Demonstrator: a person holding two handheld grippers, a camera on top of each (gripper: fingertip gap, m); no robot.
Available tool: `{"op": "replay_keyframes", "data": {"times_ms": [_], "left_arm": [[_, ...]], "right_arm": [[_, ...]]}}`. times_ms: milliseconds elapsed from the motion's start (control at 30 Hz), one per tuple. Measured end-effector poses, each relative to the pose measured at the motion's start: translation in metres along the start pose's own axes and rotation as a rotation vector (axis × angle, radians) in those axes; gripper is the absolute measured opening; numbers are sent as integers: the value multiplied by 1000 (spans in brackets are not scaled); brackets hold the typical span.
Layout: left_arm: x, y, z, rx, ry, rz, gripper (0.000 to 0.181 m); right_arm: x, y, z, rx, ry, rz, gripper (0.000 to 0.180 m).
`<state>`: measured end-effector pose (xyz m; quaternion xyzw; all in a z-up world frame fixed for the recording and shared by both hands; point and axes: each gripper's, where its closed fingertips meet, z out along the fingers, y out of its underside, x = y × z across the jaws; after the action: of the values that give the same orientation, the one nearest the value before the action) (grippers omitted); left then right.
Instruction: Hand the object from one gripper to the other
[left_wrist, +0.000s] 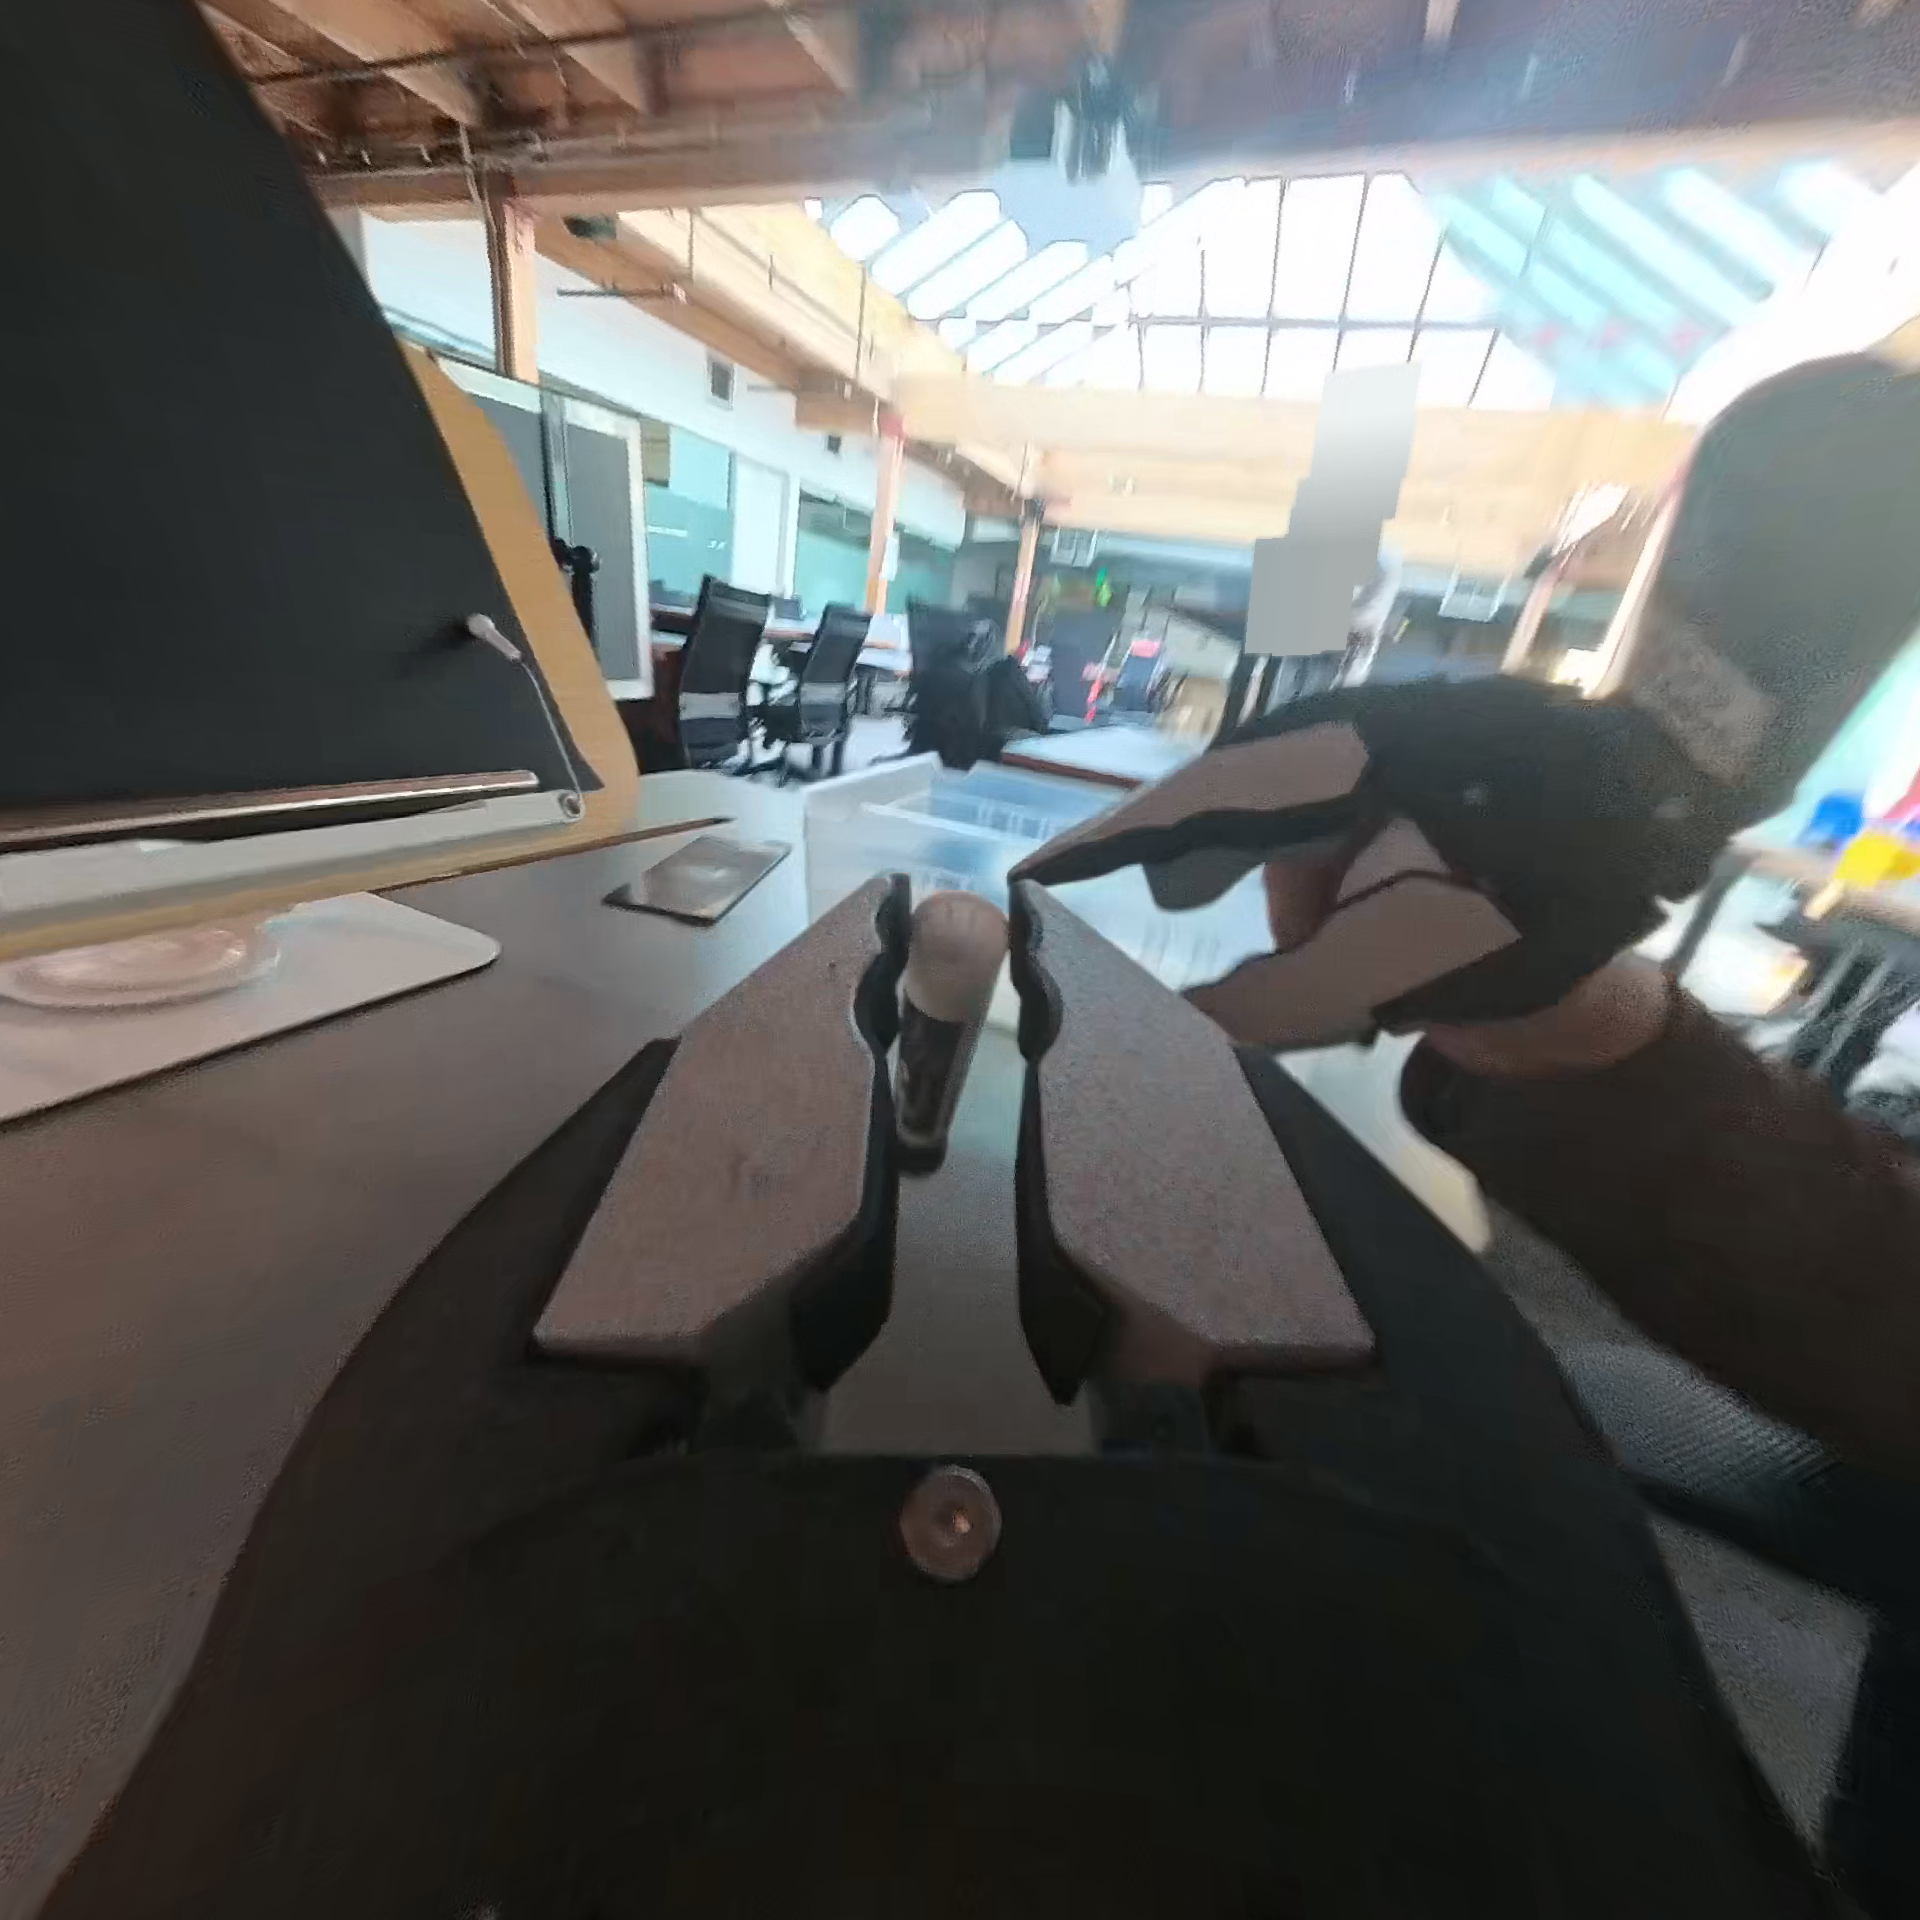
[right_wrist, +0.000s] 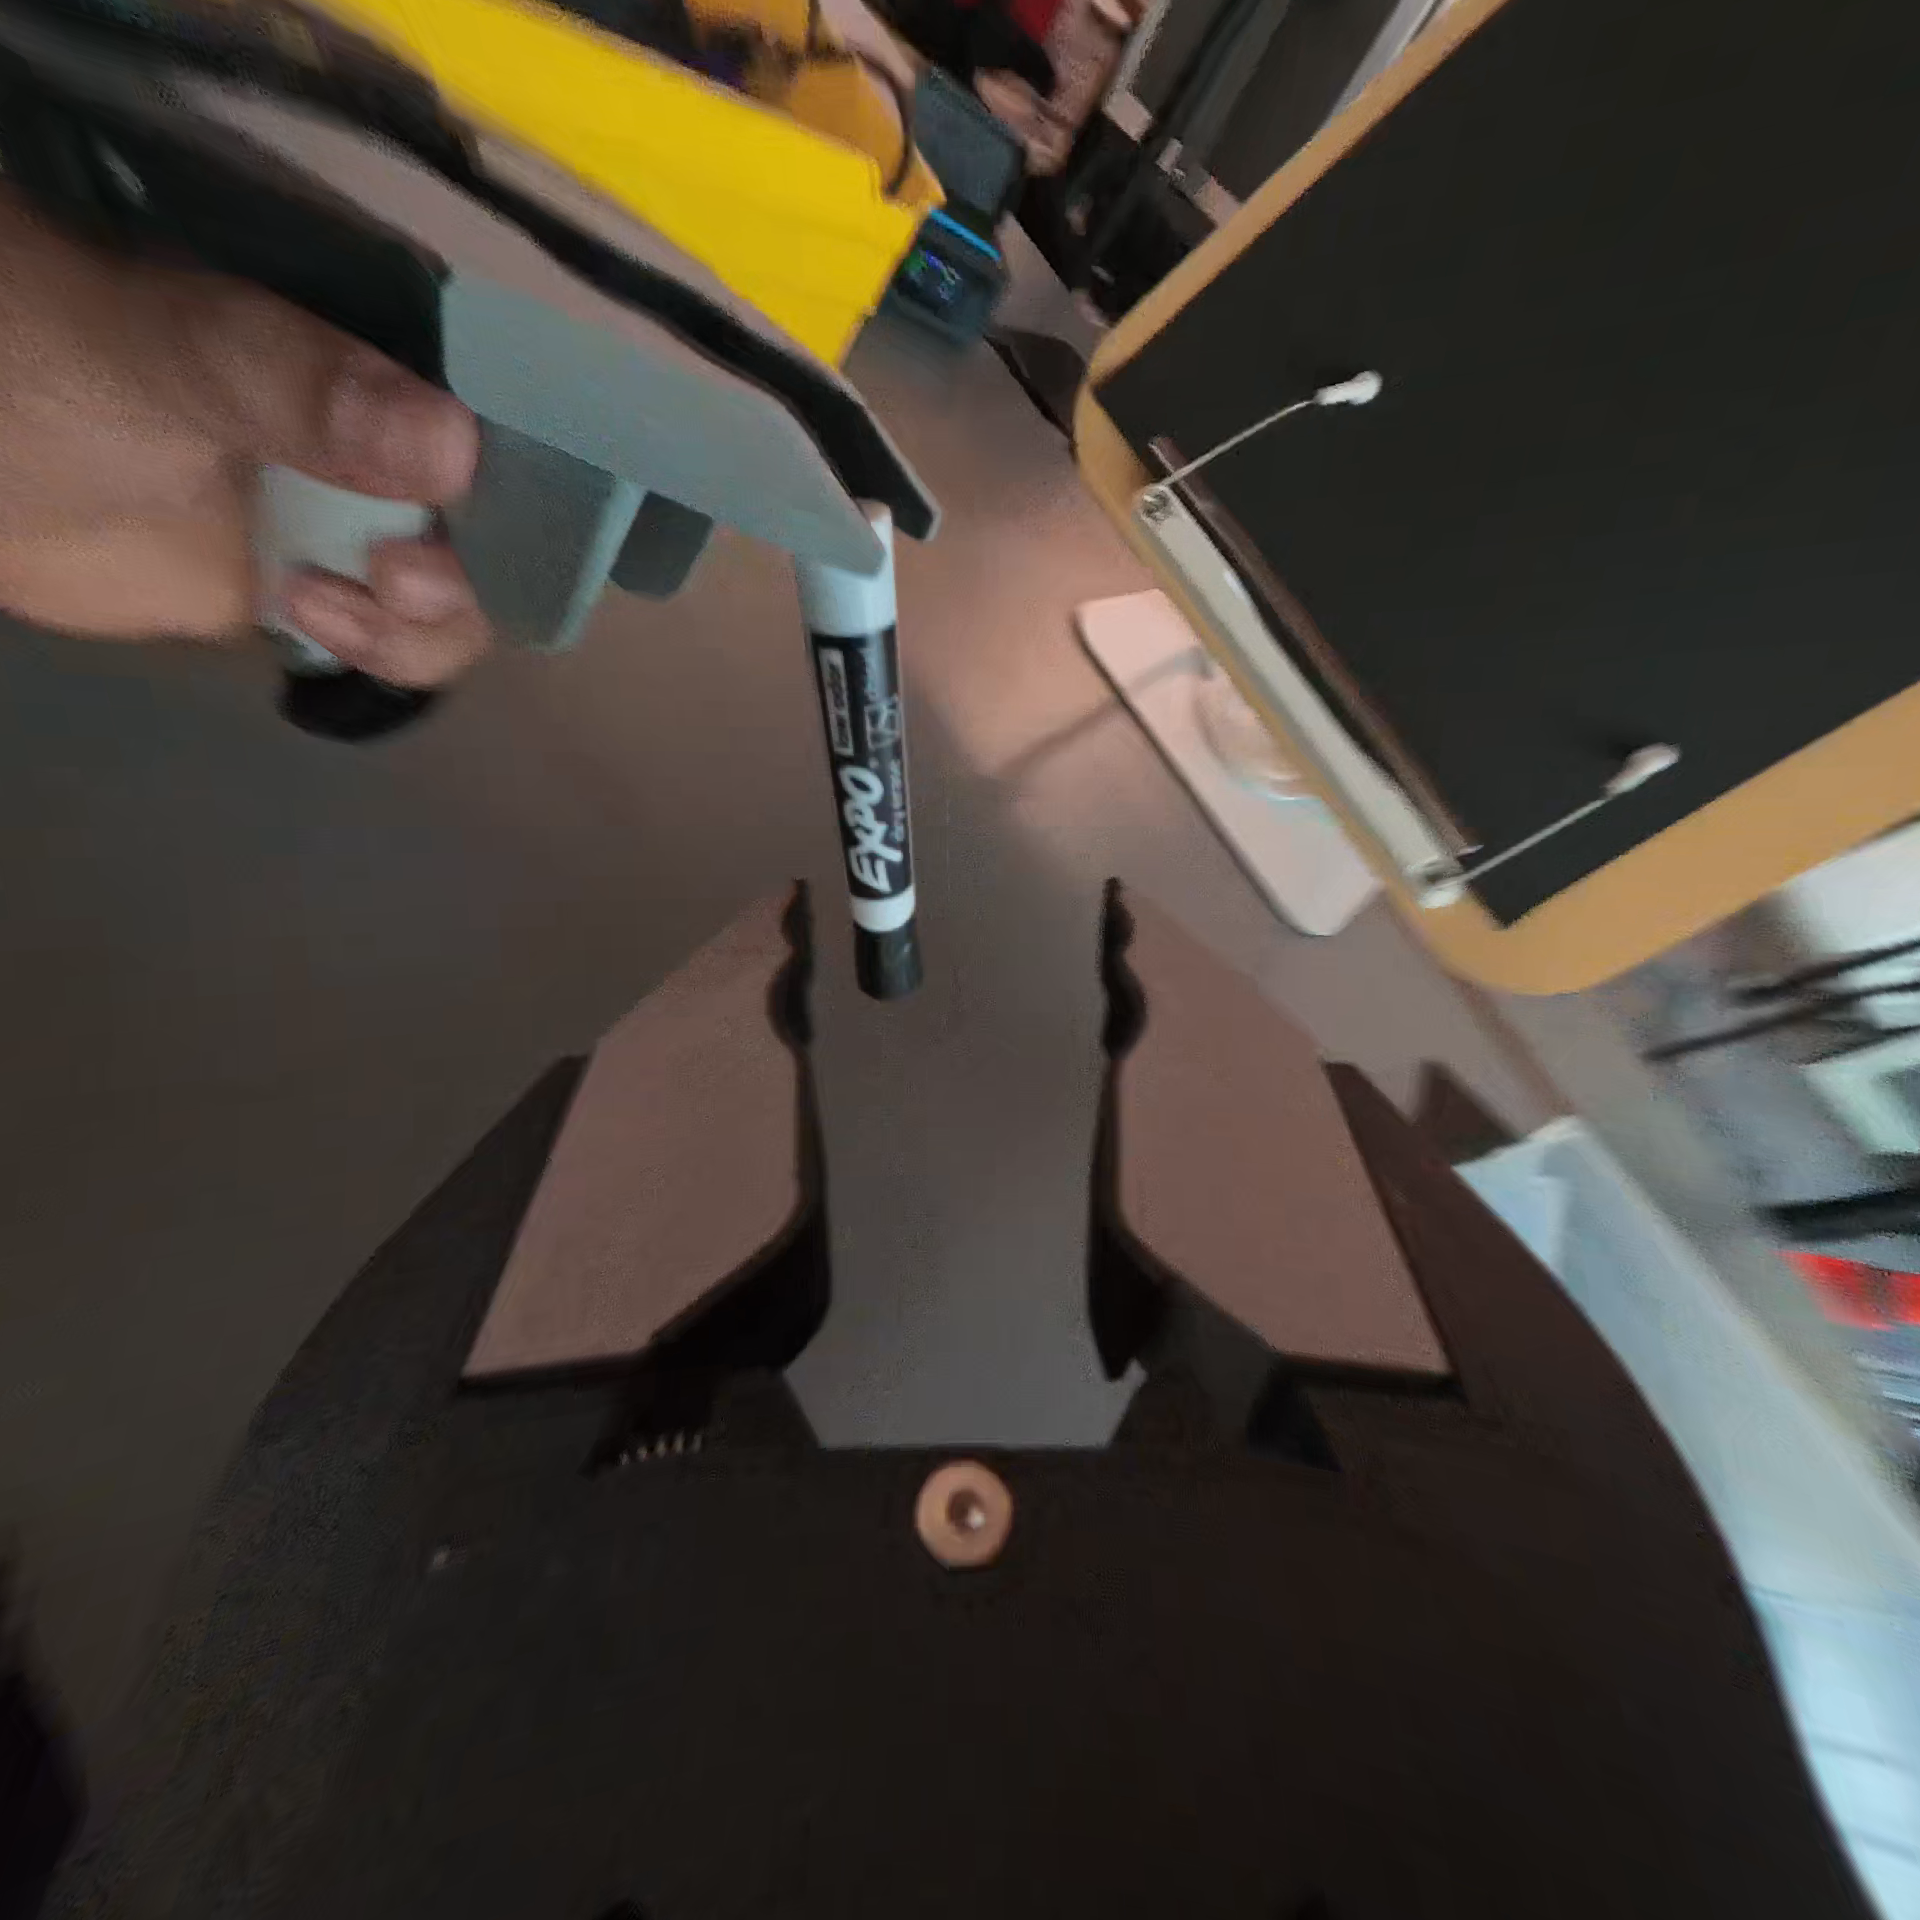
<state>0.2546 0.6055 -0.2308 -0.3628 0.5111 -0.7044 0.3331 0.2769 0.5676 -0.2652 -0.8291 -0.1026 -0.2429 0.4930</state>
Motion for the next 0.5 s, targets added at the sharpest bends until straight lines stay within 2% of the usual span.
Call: {"op": "replay_keyframes", "data": {"times_ms": [33,133,167,200,233,267,333,367,433,500], "left_arm": [[-3,-8,-4,47,22,-75,15],[-11,-27,-15,171,67,-213,15],[-11,-31,-17,197,75,-221,15],[-11,-34,-18,212,72,-205,15],[-9,-35,-18,213,66,-171,15],[-4,-36,-17,213,69,-126,15],[11,-37,-14,213,90,-15,15],[18,-37,-13,211,95,55,15],[32,-36,-11,218,87,213,14],[45,-35,-11,222,77,379,14]], "right_arm": [[1,-3,-6,28,-63,98,63],[-1,-7,-24,85,-264,352,66],[-8,-7,-30,95,-368,429,61],[-21,-9,-38,99,-511,508,48],[-36,-13,-47,107,-676,598,39],[-48,-21,-56,122,-829,698,40],[-63,-32,-59,145,-1020,835,33],[-68,-34,-53,144,-1054,869,37],[-78,-34,-35,111,-1056,932,67],[-78,-41,-27,146,-1085,1019,70]]}}
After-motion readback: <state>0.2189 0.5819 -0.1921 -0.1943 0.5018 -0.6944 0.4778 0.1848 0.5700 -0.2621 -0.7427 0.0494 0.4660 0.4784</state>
